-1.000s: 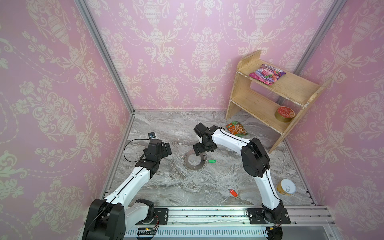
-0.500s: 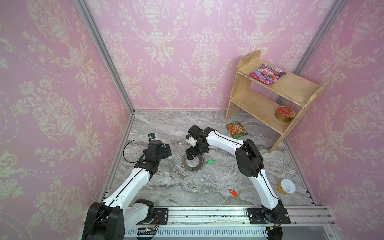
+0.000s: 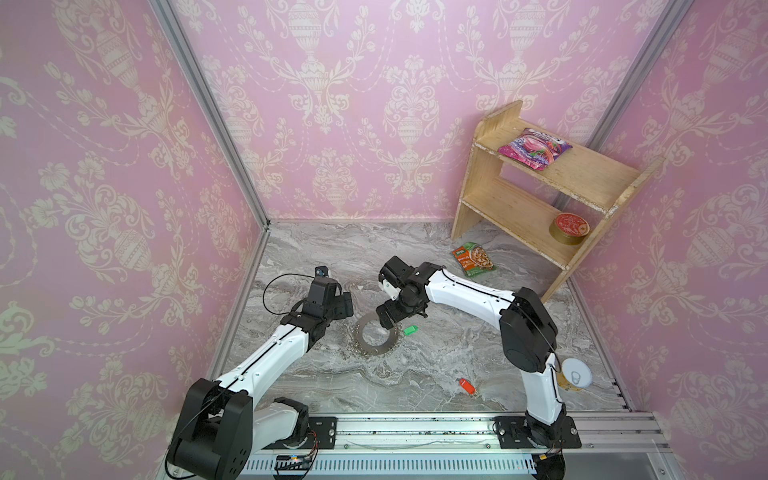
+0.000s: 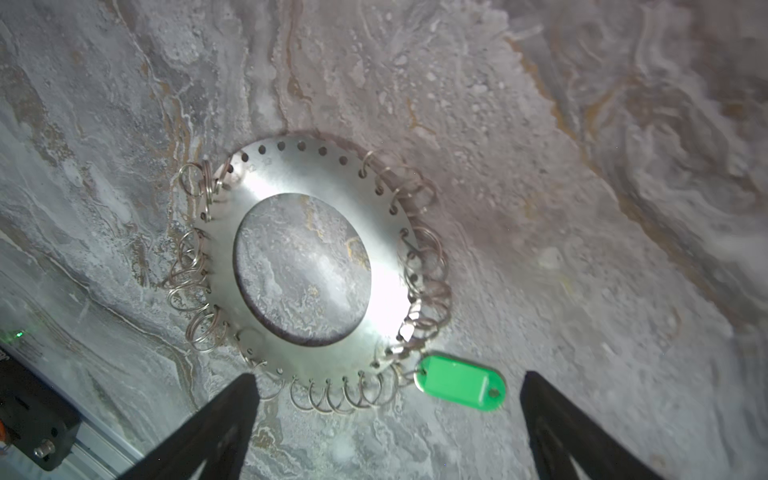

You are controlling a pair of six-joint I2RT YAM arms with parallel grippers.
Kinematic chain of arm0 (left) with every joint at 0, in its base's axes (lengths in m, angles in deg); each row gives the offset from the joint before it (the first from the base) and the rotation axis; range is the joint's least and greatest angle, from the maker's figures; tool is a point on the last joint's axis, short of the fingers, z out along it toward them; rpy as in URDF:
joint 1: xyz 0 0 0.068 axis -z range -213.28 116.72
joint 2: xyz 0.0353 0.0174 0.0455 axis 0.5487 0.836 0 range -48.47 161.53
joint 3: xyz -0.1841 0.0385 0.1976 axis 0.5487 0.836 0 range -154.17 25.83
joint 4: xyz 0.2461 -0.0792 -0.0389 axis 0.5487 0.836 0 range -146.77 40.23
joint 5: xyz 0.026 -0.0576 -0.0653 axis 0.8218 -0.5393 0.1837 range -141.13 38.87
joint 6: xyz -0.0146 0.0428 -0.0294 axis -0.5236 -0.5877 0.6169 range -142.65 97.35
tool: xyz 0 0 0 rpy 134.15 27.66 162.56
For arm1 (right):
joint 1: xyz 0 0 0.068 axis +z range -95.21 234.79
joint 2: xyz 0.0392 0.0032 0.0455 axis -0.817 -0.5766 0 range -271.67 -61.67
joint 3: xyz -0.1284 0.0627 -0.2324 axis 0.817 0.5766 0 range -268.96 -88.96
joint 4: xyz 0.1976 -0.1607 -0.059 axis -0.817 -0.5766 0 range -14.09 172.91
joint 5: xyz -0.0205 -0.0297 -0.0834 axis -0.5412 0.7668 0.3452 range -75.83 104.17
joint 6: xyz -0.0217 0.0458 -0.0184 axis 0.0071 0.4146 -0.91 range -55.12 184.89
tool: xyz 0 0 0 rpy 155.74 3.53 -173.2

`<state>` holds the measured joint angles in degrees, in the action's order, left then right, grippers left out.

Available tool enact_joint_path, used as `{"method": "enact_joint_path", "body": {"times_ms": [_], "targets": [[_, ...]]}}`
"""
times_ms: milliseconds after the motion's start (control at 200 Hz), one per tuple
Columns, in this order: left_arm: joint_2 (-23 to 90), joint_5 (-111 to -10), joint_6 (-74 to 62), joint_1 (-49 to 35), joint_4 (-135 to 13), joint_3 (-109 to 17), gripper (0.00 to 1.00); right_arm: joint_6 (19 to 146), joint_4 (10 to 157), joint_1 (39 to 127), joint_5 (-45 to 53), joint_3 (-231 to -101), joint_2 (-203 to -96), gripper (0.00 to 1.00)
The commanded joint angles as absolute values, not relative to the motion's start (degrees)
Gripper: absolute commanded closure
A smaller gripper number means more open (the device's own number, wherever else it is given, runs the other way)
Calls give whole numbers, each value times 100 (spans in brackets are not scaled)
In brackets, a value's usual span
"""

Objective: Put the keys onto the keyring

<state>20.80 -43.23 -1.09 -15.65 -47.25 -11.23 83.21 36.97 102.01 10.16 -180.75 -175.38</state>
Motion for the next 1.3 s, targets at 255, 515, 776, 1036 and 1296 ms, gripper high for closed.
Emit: {"method": "enact_joint_path", "body": {"times_ms": [255,515,776,1036,1296], "targets": [[3679,-5235,-305,-908,-3857,-1957,30,10278,4066,10734,1810,-16281,-16437,0],[4519,-5473,-432,-823,-3606,-2557,42,10206,3787,10726,1910,-16222,-15892,0],[5029,-5705,-507,-648,-3194,-2734,52,10628,4064,10733,1793,-15682,-15475,0],[4896,-5837,-54,-496,-2966,-2417,68,10773,4413,10737,1674,-15505,-15668,0],[4172,-5950,801,-198,-2741,-1466,72,10795,4547,10736,1524,-15452,-15902,0]]}}
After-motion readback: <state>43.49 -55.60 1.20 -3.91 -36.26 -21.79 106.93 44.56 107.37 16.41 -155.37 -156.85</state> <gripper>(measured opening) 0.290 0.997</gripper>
